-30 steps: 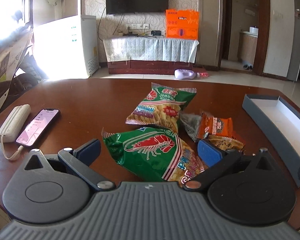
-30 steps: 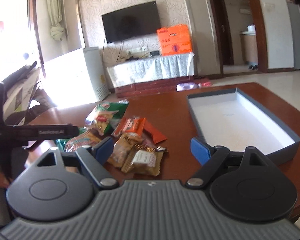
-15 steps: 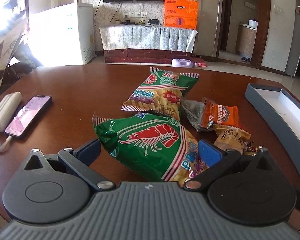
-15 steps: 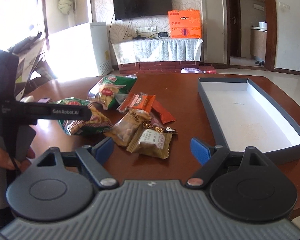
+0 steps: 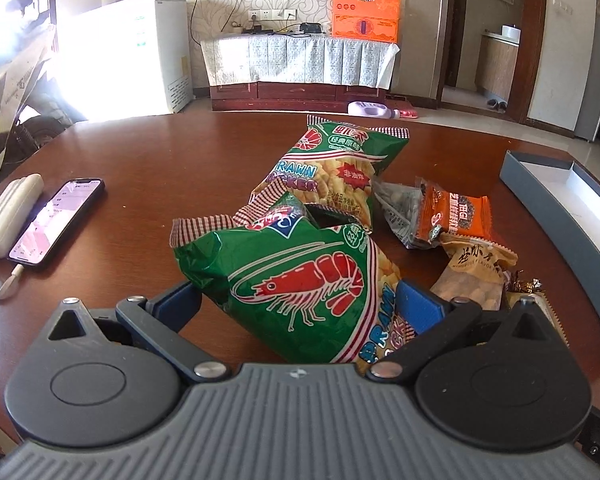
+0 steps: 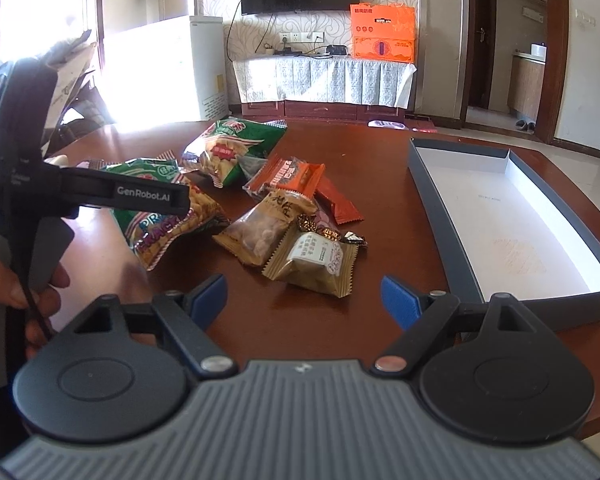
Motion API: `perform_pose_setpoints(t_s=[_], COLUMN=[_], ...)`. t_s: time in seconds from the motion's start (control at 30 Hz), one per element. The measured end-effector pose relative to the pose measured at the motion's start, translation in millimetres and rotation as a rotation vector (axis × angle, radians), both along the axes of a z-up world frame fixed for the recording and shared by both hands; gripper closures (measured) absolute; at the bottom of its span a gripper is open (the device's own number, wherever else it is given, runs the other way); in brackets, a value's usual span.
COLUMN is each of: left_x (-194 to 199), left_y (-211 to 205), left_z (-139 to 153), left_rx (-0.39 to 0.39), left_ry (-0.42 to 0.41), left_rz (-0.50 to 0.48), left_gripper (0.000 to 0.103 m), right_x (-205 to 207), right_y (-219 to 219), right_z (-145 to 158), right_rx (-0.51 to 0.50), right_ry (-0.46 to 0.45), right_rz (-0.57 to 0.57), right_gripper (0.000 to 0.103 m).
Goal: Organize snacks
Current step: 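Grasp the green shrimp-chip bag with the left tool while the right tool grasps the gold pastry packet, then carry both packets over the grey box and open both tools to drop them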
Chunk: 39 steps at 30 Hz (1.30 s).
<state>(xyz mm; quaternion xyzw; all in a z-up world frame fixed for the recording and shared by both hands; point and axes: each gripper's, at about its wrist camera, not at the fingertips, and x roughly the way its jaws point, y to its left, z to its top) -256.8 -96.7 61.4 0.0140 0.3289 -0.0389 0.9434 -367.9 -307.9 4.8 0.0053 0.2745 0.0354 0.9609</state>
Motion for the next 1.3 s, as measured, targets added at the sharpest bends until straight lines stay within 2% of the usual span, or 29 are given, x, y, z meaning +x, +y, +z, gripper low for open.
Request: perform_pose_setpoints(t_s=[0.13,0.4,0.67,0.77,0.83,0.9,0.93,0.97,1.07,1.3], left_x=[4.1,12.7,21.1,23.3,22.9,21.7,21.3,20.5,17.3,10.5], left_y=[0.9,3.3,-1.2,-1.7,-3.5,-5.5,-7.0,-8.1,-11.6,-11.5], left_z=[-4.4,-13.3,-21.8,-23.5,-24.9,-24.3,-23.8,-23.2,-21.3,-16.1], left_rx=[0.013,0.012,0.009,0.004,0.010,0.016,0.018,0.015,0.004,-0.002], left_ry=[0.005,0.006,0.039,0.049,0.047,0.041,0.038,0.034,0.026,-0.009], left_rz=[0.000,-0.013,-0.033,-0.042,-0.050,-0.067,-0.077,-0.089,-0.135,-0.170], left_gripper=[0.000,0.000,0.000,0.000,0.000,0.005,0.009,0.015,0.021,0.023], right_x=[8.1,45.4,84.2,85.4,85.3,84.0,83.6,81.8,78.4,66.6], right_y=[-2.5,-22.3,-12.6,-8.8,-7.0,-5.8,-6.1,-5.7,-3.0,-13.1], right_z=[-2.8,-8.7,-25.6,-25.3,-25.3,-25.0,-24.2,-22.5,-21.4,-15.5], right_rx=[0.020,0.143,0.128,0.108,0.082,0.062,0.058,0.056,0.010,0.050], right_ry=[0.031,0.081,0.158,0.151,0.148,0.143,0.138,0.133,0.132,0.114], right_rz=[-0.010,-0.083,-0.089,-0.076,-0.073,-0.066,-0.058,-0.051,-0.041,-0.042], right_gripper=[0.017,0.018,0.019,0.032,0.035,0.040,0.047,0.050,0.051,0.052])
